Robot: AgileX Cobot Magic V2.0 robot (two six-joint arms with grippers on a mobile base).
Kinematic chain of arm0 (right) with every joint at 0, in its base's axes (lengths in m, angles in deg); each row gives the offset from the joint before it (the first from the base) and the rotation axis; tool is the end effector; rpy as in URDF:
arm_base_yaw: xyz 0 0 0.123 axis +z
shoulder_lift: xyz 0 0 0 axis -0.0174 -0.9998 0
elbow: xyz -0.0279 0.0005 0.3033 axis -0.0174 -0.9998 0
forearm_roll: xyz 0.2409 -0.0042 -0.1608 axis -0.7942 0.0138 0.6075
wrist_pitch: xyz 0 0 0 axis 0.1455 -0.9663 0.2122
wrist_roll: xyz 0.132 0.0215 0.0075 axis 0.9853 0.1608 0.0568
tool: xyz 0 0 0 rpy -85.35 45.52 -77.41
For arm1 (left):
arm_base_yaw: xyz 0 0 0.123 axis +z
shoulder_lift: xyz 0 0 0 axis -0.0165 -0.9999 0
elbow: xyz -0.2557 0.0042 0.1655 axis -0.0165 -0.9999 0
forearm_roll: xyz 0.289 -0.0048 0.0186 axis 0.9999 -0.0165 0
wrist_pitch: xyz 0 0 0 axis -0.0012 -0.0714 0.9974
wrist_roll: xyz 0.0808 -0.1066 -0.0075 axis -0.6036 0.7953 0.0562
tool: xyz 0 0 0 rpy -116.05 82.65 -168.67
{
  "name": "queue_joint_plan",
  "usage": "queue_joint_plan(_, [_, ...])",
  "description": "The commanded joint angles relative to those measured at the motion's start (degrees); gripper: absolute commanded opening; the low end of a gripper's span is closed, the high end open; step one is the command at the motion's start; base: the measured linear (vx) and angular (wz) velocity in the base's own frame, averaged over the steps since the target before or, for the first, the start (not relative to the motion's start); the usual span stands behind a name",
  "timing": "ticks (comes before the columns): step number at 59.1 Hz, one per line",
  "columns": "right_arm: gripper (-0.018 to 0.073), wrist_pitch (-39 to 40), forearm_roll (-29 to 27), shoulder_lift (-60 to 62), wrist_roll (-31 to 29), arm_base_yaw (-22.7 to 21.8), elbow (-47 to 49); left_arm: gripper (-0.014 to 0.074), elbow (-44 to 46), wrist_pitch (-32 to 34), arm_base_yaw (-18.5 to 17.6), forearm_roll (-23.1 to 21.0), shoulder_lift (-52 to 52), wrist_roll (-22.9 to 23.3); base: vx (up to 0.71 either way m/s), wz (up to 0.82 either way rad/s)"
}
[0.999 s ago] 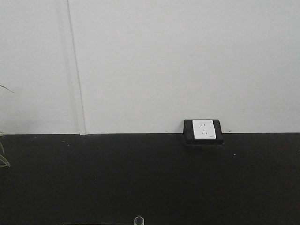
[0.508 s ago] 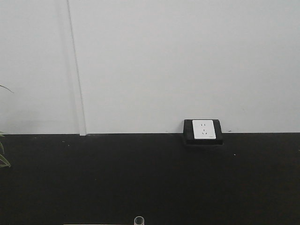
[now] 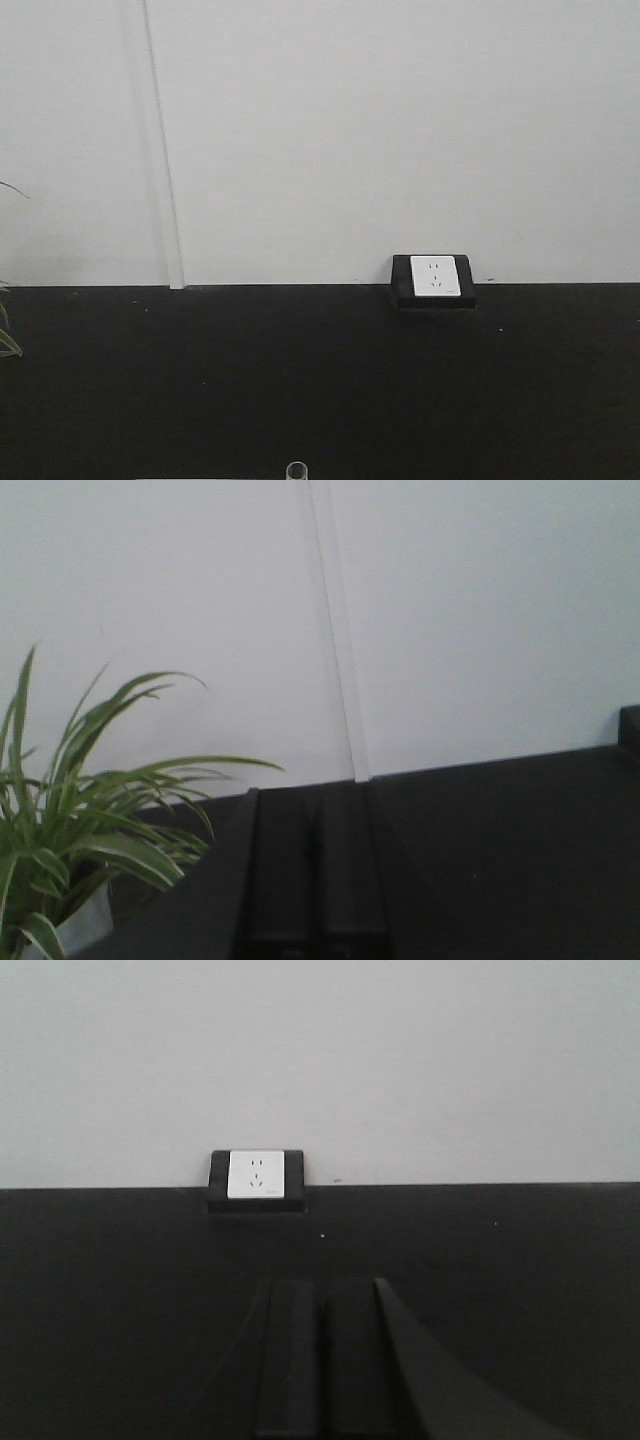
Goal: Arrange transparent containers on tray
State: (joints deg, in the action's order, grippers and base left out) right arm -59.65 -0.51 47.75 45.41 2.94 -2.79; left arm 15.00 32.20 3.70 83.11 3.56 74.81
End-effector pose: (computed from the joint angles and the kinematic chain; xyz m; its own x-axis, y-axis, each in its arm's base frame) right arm 0.1727 -0.0048 0.3400 -0.1701 -0.0231 -0.9851 0.0415 0.9987 -0.0306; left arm 0.1364 0.0043 0.3792 -0.0218 0.0587 -0.9980 -0.0303 0.9978 0.0593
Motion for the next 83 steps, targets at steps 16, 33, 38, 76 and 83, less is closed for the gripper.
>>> queue_joint_plan(16, [0.0189,4.52,0.27,-4.55,0.01,-0.17,1.94,0.0131,-5.63,1.86,0.08,-0.28,-4.1,0.0,0.0,0.0])
queue_joint_plan(33, [0.0488,4.47,0.21,-4.55,0.01,-0.17,1.94,0.0326,-13.47,3.87,0.08,-1.01,-4.1,0.06,0.0,0.0])
queue_joint_plan(38, [0.0519,4.56,-0.05,-4.55,0.01,-0.17,1.94,0.0363,-15.43,5.5,0.08,-2.74,-4.1,0.06,0.0,0.0])
queue_joint_plan(76, [0.0523,4.82,-3.32,-4.55,0.01,-0.17,1.94,0.0454,-17.5,8.96,-7.56,-49.63,-13.19,-43.6,0.0,0.0])
queue_joint_plan(83, [0.0523,4.76,-3.32,-4.55,0.01,-0.17,1.94,0.0455,-17.5,9.12,-9.19,-62.02,-16.73,-56.59,0.0,0.0])
